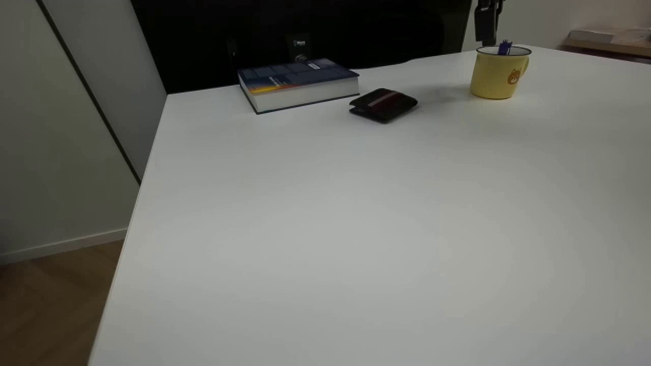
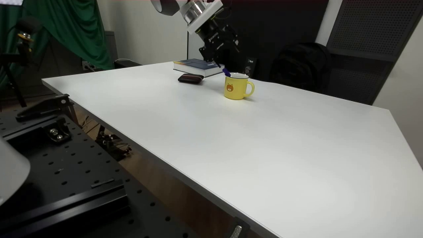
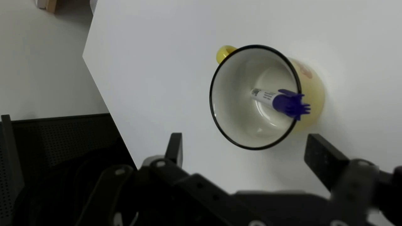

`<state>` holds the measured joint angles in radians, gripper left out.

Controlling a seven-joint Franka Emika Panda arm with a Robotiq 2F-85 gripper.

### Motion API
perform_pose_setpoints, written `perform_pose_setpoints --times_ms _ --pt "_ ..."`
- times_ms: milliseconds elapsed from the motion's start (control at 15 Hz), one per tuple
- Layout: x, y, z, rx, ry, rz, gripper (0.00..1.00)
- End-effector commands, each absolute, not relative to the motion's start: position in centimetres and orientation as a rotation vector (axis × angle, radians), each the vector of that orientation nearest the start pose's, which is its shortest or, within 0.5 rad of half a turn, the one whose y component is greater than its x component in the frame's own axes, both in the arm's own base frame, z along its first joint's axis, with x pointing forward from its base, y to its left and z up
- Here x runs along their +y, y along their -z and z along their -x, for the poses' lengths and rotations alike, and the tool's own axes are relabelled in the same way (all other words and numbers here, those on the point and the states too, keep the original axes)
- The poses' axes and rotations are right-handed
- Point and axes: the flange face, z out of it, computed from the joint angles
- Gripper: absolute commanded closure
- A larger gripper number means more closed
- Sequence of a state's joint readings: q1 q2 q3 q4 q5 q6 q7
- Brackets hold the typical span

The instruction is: Remove the blue marker from the mug, place the marker back in the mug, take the marker out of the mug

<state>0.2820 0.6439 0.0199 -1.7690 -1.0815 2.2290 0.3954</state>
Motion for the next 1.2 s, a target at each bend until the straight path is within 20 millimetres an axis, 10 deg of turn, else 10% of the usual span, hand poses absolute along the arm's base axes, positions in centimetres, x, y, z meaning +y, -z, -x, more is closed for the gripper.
perform_pose_setpoints --times_ms 0,600,667,1133 --pt "16.8 -18.2 -63.2 0.781 -0.133 -2.235 0.0" --pt "15.4 -16.9 -62.8 0.766 -0.09 -2.258 0.0" --pt "15.3 -16.9 -62.8 0.766 -0.089 -2.259 0.25" --pt "15.3 -16.9 -63.0 0.758 -0.071 -2.255 0.69"
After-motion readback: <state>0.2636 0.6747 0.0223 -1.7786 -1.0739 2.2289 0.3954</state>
